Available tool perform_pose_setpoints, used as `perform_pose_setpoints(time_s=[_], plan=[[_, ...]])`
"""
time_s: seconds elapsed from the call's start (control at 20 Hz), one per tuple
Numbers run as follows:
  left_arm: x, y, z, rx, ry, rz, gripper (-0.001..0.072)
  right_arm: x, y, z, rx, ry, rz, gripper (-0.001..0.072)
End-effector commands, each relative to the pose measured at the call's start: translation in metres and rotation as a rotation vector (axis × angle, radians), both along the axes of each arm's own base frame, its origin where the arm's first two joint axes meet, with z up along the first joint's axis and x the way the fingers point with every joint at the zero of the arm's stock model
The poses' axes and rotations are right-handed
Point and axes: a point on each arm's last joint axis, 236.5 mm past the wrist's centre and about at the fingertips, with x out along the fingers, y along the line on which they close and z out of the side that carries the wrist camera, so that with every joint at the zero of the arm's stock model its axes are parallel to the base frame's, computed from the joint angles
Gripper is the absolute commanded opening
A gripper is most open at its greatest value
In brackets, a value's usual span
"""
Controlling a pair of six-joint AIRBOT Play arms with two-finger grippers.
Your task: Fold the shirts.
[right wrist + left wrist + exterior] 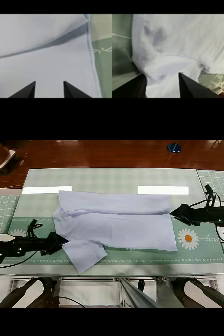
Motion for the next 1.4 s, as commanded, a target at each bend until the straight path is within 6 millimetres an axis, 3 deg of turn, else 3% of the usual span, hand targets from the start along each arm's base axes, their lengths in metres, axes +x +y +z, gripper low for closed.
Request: perform_pose_setpoints(time_s=[0.0,0.05,0.1,0.15,0.25,0.35,0.6,0.95,1.25,1.3,1.35], plan=[[0.002,-0.020,-0.016,0.033,-0.022,-0.042,0.0491,-0.005,-0.022,-0.002,0.010,0.014,-0.077,0.0409],[-0.002,-0.032,-0.017,0.025,-0.019,-0.083,0.0377,-0.015,-0.036,-0.009,-0.016,0.052,-0.091,0.0409],[-0.008,-0.042,-0.017,0.021,-0.022,-0.145,0.0177,-0.030,-0.054,-0.018,-0.055,0.120,-0.118,0.0409],[-0.013,-0.047,-0.017,0.019,-0.025,-0.184,0.0029,-0.047,-0.067,-0.026,-0.089,0.187,-0.131,0.0409],[-0.014,-0.050,-0.017,0.017,-0.029,-0.198,0.0030,-0.089,-0.087,-0.040,-0.161,0.349,-0.118,0.0409],[-0.014,-0.050,-0.017,0.017,-0.029,-0.197,0.0030,-0.130,-0.088,-0.051,-0.192,0.503,-0.072,0.0409],[-0.013,-0.051,-0.016,0.012,-0.030,-0.192,0.0030,-0.151,-0.038,-0.075,-0.011,0.547,-0.057,0.0409],[-0.013,-0.050,-0.016,0.012,-0.030,-0.192,0.0030,-0.142,-0.019,-0.086,0.094,0.542,-0.066,0.0409],[-0.013,-0.050,-0.016,0.012,-0.030,-0.192,0.0031,-0.104,0.000,-0.097,0.115,0.434,-0.054,0.0407],[-0.013,-0.051,-0.016,0.012,-0.030,-0.193,0.0031,-0.097,0.005,-0.095,0.123,0.410,-0.055,0.0365],[-0.013,-0.051,-0.014,0.007,-0.031,-0.201,0.0030,-0.090,0.011,-0.091,0.132,0.378,-0.029,0.0185]])
